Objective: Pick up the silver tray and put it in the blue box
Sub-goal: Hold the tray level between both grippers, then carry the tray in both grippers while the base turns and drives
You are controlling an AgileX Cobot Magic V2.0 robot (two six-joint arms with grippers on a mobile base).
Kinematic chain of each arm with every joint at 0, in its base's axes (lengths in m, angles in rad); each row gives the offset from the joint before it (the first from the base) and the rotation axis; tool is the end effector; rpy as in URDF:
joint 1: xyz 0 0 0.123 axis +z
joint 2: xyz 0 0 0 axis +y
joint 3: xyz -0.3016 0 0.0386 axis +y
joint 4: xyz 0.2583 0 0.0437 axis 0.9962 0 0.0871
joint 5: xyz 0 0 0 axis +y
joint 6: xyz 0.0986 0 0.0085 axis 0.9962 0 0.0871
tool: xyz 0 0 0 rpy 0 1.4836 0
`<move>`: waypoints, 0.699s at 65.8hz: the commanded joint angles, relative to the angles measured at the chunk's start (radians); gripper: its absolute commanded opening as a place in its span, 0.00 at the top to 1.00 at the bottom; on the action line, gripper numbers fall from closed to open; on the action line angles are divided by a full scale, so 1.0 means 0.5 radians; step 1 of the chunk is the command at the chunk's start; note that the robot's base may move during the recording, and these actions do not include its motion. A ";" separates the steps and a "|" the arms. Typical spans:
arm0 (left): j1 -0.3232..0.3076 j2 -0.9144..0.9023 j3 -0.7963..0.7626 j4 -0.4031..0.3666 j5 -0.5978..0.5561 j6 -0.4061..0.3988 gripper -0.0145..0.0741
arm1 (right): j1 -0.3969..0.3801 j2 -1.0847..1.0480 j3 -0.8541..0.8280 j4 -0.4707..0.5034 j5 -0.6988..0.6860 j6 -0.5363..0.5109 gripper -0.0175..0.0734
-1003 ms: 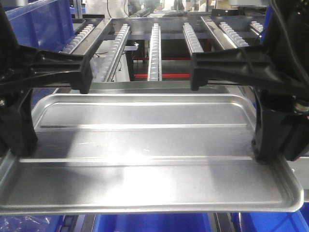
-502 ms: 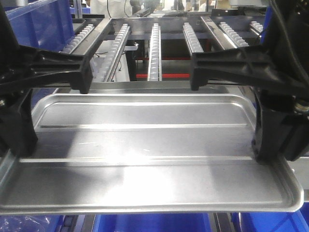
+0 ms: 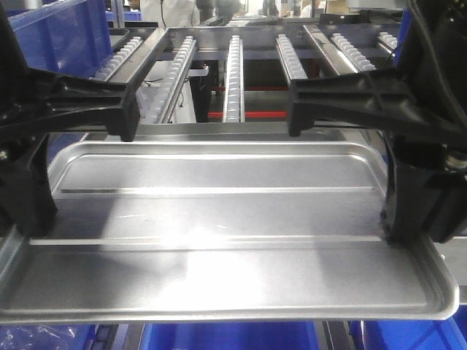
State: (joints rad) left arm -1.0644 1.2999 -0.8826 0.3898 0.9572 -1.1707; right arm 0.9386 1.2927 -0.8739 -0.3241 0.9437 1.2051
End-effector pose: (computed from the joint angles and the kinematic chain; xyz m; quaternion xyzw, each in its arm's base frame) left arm 0.1433 -0.1948 0.2699 0.0363 0.9745 -0.0491 0.2158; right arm 0.1613 0.1770 0.2677 0.0559 0.9774 0.0591 0.1952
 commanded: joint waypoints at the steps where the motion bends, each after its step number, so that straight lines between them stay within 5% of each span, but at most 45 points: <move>1: -0.029 -0.065 -0.053 0.012 -0.111 -0.018 0.85 | 0.004 -0.062 -0.060 -0.056 -0.126 0.014 0.75; 46: -0.029 -0.065 -0.053 0.012 -0.111 -0.018 0.85 | 0.002 -0.062 -0.060 -0.056 -0.126 0.014 0.75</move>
State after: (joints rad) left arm -1.0644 1.2999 -0.8826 0.3921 0.9572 -1.1707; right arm 0.9386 1.2927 -0.8739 -0.3241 0.9437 1.2051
